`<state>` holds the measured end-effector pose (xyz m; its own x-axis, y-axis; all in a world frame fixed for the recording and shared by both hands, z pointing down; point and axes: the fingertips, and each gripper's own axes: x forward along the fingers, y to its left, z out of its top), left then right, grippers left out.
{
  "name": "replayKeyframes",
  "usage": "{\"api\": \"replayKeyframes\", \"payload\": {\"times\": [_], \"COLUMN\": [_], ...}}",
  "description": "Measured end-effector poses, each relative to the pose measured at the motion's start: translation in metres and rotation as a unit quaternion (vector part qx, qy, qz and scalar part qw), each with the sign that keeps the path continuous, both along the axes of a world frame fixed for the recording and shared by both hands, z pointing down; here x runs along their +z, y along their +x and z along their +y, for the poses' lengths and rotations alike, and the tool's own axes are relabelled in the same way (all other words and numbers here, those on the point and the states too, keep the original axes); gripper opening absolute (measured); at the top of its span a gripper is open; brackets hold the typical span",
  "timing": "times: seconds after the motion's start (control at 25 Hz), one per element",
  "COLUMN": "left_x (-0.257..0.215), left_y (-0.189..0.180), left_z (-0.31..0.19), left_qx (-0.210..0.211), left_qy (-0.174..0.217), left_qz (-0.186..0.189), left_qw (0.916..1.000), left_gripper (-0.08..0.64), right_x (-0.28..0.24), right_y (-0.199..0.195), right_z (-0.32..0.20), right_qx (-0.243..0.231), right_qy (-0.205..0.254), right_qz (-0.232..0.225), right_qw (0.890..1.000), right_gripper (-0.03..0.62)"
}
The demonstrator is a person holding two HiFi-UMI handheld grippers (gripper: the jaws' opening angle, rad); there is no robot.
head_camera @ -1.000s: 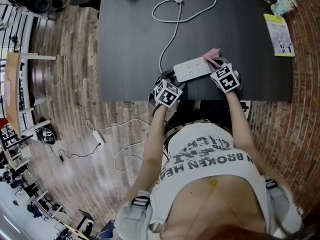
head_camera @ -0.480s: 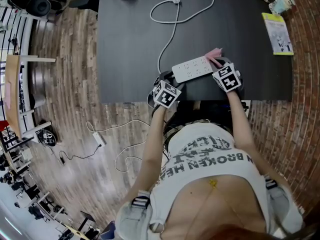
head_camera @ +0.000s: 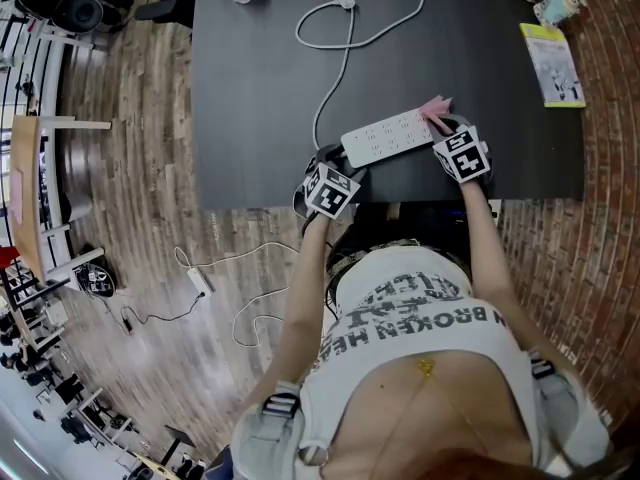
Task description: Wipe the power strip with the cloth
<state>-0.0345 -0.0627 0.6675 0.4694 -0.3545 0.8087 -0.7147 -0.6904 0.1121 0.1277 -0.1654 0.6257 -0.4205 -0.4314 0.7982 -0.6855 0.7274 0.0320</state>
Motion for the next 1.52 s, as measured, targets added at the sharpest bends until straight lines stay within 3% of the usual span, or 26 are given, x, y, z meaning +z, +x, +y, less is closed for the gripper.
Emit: {"api": "replayKeyframes", "payload": {"times": [0.36, 0.56, 0.72, 0.88, 1.16, 1.52], "left_x": [0.000, -0.002, -0.001, 0.000, -0.002, -0.001], "left_y": [0.001, 0.000, 0.000, 0.002, 0.002, 0.000], "left_z": [0.000, 0.001, 0.001, 0.000, 0.001, 0.001], "left_qx": [0.000, -0.001, -0.002, -0.002, -0.002, -0.002], "left_qy": [0.000, 0.001, 0.001, 0.001, 0.002, 0.003], "left_qz": [0.000, 0.000, 0.001, 0.000, 0.001, 0.001], "left_qw": [1.0000, 1.0000, 1.0000, 1.0000, 1.0000, 1.0000], "left_gripper": [0.288, 0.288, 0.288, 0.288, 0.288, 0.288], "right_x": [-0.004, -0.026, -0.028, -0.021, -0.006, -0.005], "right_y": [-0.005, -0.065, -0.126, -0.165, -0.181, -0.182], "right_z": [0.003, 0.040, 0.082, 0.110, 0.122, 0.121], "right_qx": [-0.010, -0.138, -0.260, -0.327, -0.356, -0.337], "right_qy": [0.015, 0.002, -0.021, -0.035, -0.039, -0.045], "right_qz": [-0.003, -0.059, -0.079, -0.072, -0.039, -0.043], "right_qw": [1.000, 0.989, 0.962, 0.942, 0.933, 0.940], "right_gripper": [0.017, 0.017, 0.017, 0.017, 0.017, 0.017]}}
